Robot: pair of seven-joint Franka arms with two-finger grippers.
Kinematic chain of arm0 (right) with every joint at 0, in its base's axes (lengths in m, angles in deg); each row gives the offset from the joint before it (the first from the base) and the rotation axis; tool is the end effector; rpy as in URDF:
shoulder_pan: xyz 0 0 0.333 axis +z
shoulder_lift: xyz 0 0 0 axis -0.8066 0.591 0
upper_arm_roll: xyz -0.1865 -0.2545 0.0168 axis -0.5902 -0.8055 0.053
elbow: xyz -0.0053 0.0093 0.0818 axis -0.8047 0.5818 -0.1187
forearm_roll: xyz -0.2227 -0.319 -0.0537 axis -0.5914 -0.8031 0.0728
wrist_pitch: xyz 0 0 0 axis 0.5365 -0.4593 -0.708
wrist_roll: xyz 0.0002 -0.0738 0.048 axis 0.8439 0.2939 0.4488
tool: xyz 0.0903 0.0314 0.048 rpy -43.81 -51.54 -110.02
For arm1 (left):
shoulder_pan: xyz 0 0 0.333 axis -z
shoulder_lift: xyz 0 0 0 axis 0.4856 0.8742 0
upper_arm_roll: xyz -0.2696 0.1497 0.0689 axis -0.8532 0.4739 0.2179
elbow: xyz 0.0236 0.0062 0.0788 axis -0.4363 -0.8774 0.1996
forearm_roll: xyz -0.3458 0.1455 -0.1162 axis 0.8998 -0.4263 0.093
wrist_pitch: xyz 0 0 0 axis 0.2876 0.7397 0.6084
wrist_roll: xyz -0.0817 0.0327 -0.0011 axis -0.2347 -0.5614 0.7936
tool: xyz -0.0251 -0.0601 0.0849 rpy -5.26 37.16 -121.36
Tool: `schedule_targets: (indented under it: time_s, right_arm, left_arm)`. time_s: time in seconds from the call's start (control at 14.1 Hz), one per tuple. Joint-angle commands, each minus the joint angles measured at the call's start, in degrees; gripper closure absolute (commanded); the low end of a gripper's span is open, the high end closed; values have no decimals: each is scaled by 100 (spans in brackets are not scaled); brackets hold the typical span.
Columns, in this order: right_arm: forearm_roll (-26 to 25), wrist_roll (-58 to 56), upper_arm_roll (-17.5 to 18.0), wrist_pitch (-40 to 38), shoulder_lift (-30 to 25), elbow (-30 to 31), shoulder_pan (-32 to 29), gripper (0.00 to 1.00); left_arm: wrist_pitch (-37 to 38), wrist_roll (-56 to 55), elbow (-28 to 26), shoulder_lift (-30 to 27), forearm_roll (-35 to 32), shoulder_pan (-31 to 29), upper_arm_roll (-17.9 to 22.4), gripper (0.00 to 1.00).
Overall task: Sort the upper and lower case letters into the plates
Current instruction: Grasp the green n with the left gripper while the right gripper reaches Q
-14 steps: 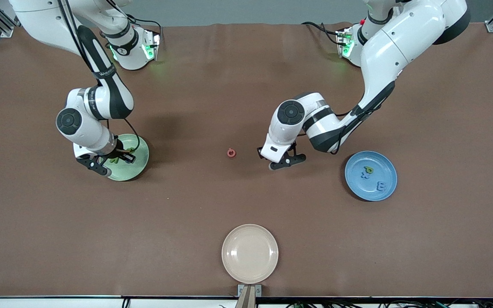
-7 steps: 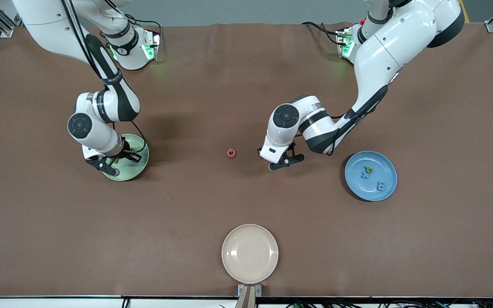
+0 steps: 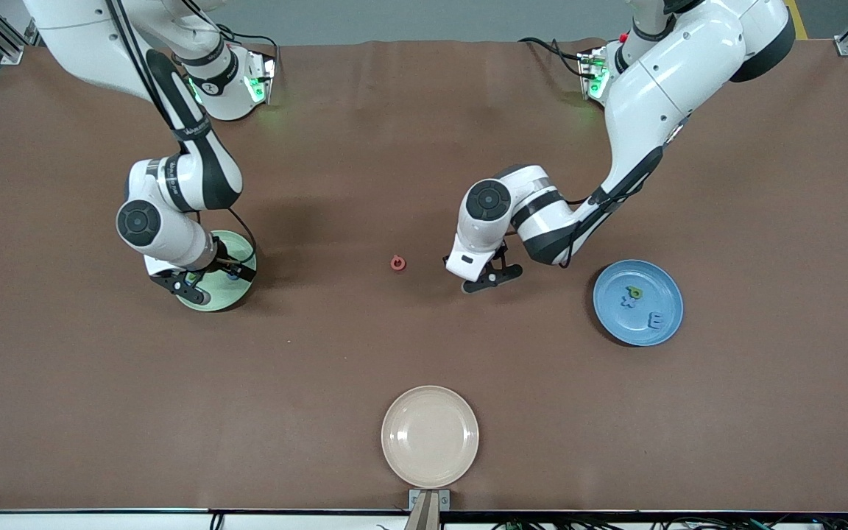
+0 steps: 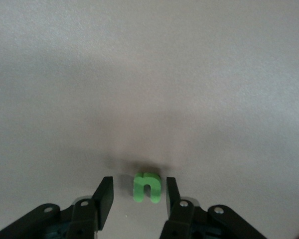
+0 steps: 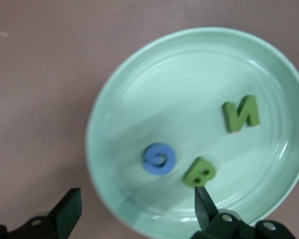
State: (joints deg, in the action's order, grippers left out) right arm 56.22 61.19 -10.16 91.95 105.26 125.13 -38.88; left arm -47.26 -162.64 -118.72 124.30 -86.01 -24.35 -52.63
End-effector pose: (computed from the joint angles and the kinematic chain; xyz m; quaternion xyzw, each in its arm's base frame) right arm 0.5302 0.1085 0.2250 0.9658 -0.2513 -0.0627 0.0136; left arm 0.4946 -0.4285 0.1869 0.9870 0.1595 -0.0200 0.0024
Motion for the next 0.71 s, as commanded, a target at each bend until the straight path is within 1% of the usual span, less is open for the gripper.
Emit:
schedule_targets:
  time_s: [0.0,0.14,0.35,0.43,0.64]
  right_arm:
    - [6,1254,-1,-110,-81,-268,697,0]
    - [24,2081,-1,-93,-11,-576,1163,0]
    - [181,3119,-1,-58,550,-1278,1831,0]
    - [199,3340,-1,12,761,-1481,1981,0]
    - [200,3473,-1,109,1412,-2079,2368,0]
  left_arm:
    - [81,-27,269,128,57,119,67,50]
    - [81,-27,278,128,57,119,67,51]
    - [81,-27,278,172,57,145,76,51]
    - [81,-36,330,207,57,189,76,51]
    - [81,-45,340,216,57,224,93,53]
